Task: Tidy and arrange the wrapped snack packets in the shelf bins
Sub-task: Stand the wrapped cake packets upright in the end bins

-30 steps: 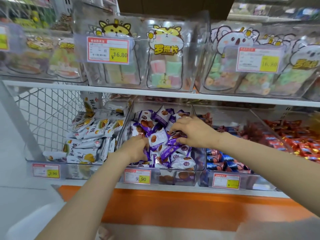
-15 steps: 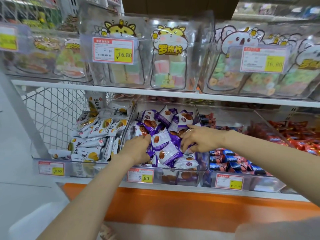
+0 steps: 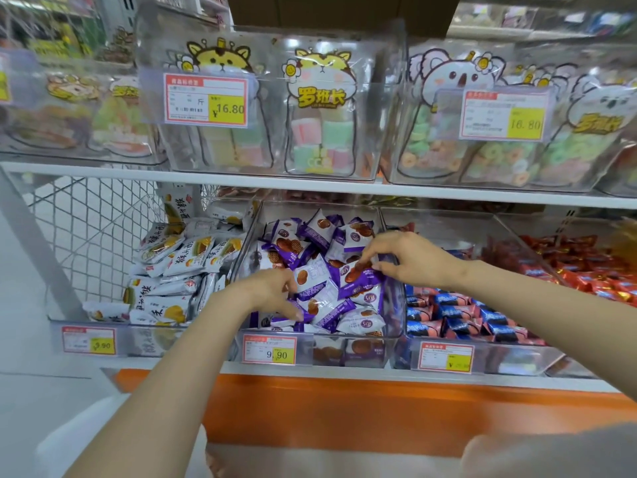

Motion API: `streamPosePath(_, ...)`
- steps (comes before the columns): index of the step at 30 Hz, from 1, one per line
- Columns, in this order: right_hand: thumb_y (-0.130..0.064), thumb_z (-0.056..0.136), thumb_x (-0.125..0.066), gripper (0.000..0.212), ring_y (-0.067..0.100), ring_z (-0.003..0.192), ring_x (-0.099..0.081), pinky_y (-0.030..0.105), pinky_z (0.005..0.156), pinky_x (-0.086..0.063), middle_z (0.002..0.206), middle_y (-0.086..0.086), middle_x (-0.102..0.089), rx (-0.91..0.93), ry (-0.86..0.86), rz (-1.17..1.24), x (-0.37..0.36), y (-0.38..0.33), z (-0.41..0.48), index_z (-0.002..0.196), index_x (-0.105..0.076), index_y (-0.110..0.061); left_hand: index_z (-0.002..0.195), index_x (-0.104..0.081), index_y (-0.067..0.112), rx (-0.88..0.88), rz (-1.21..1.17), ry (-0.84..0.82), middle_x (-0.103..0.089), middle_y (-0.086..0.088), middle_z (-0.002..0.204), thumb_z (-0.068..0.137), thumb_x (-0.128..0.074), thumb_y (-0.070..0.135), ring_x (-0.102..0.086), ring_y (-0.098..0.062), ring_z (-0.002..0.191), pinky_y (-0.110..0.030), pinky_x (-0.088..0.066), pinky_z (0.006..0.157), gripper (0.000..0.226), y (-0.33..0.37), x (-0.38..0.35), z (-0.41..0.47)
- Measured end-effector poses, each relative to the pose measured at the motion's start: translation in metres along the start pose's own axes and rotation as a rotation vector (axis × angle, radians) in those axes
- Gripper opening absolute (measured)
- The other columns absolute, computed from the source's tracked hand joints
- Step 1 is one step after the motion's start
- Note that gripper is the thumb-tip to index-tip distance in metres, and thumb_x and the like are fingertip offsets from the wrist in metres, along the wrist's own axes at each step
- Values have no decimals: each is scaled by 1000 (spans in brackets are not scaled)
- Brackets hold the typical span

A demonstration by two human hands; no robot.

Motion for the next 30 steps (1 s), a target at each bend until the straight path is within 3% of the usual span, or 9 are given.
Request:
streamPosePath(2,-13,88,-61,24,19,107,-56,36,92,-44,114,0,-63,12,-10,-26,-1,0,-1,110,-68,-20,130,-43,16,42,128,-65,-46,-4,136,81,-72,34,-47,-22,119,-31,-42,96,60,-5,-9,1)
streamPosePath(4,-14,89,-61,25,20,108,-55,37,93,-44,117,0,-62,17,-20,-40,-2,0,-1,112,-68,-19,130,-42,16,39,174,-14,-48,-6,135,80,-72,34,-49,-22,118,-32,-43,94,61,-7,-13,5)
streamPosePath(7,-16,90,-61,24,19,109,-54,38,95,-43,120,-1,-61,19,-26,-47,-4,1,-4,113,-68,-19,124,-45,18,23,143,66,-54,-3,127,79,-73,34,-52,-19,109,-28,-43,82,56,-6,-13,6)
streamPosePath(10,-15,90,-60,23,19,107,-55,38,94,-44,118,-2,-62,20,-2,-32,-1,3,-8,111,-68,-20,118,-47,17,33,25,119,-55,-3,119,79,-73,33,-55,-18,99,-30,-46,83,49,-7,-2,-1)
streamPosePath(16,-14,89,-61,24,20,103,-58,40,89,-47,115,-2,-63,-27,62,12,11,6,-3,110,-67,-24,89,-43,18,-226,-330,531,-51,8,87,77,-74,29,-51,-8,80,-22,-44,67,35,36,17,-9)
streamPosePath(19,-15,88,-61,24,21,101,-58,43,87,-48,113,-1,-63,-19,45,-2,10,6,-1,109,-67,-24,82,-46,21,-335,-353,346,-46,8,91,74,-78,26,-48,-10,84,-19,-38,68,33,58,-21,8)
streamPosePath(23,-14,87,-61,24,20,101,-58,42,87,-48,113,-1,-63,-7,14,6,10,6,-3,109,-68,-22,91,-62,19,-410,-339,234,-53,2,107,85,-67,20,-52,-13,100,-30,-44,89,8,51,-26,12)
streamPosePath(25,-15,87,-62,25,18,103,-58,40,89,-47,114,-2,-63,16,4,17,9,1,-2,111,-67,-23,101,-61,19,-412,-364,181,-54,1,117,89,-59,9,-51,-13,110,-30,-43,95,16,46,-26,11)
streamPosePath(30,-49,85,-61,41,9,109,-54,31,94,-42,118,-9,-62,136,-212,-11,-25,-26,6,121,-61,-31,108,-64,20,-402,-353,123,-47,-2,123,89,-56,2,-46,-12,115,-25,-39,98,28,36,-24,7)
Point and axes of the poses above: each hand's wrist, its own z-axis towards the middle knuckle, its own x-axis out of the back of the hand, y = z × x, the point moved 6 cm from there along z, towards the middle knuckle
